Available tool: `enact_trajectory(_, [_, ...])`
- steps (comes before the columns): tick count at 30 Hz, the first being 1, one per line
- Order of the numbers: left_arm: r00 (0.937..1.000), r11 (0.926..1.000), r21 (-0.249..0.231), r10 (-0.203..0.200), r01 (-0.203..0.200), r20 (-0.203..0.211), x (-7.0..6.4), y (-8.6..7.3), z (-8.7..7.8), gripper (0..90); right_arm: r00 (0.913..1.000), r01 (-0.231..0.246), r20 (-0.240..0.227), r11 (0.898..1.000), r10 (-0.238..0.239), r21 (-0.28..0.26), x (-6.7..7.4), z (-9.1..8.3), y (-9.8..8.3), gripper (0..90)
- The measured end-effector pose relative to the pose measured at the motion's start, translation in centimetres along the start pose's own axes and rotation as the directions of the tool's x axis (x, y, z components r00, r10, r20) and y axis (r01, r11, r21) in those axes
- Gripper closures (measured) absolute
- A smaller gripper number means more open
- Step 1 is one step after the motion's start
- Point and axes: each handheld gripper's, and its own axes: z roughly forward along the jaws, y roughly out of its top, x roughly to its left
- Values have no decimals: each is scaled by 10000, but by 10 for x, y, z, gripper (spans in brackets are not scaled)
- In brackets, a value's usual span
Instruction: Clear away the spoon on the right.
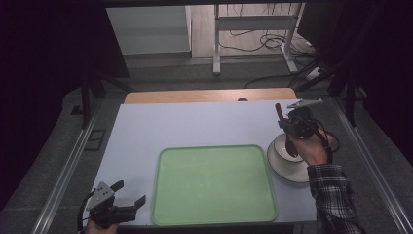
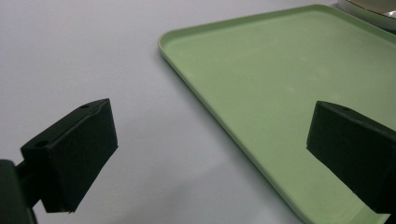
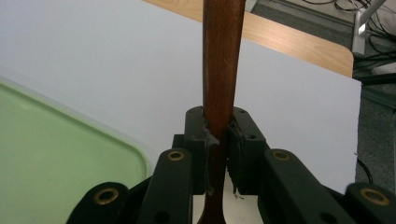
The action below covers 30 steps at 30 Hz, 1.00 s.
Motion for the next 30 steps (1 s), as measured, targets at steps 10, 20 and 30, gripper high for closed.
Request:
enact_trajectory(10, [10000, 10000, 10, -7, 7, -22, 0, 0, 0, 13, 9994, 142, -318, 9997, -135, 204, 11, -25, 13, 795])
enact_trajectory(20, [10000, 10000, 18, -8, 8, -26, 0, 0, 1, 13, 9945, 107, -1050, 9960, -13, 891, 25, -41, 15, 795])
enact_trajectory(30, [10000, 10000, 37, -13, 13, -22, 0, 0, 1, 13, 9835, -24, -1776, 9853, 332, 1707, 47, -42, 10, 795])
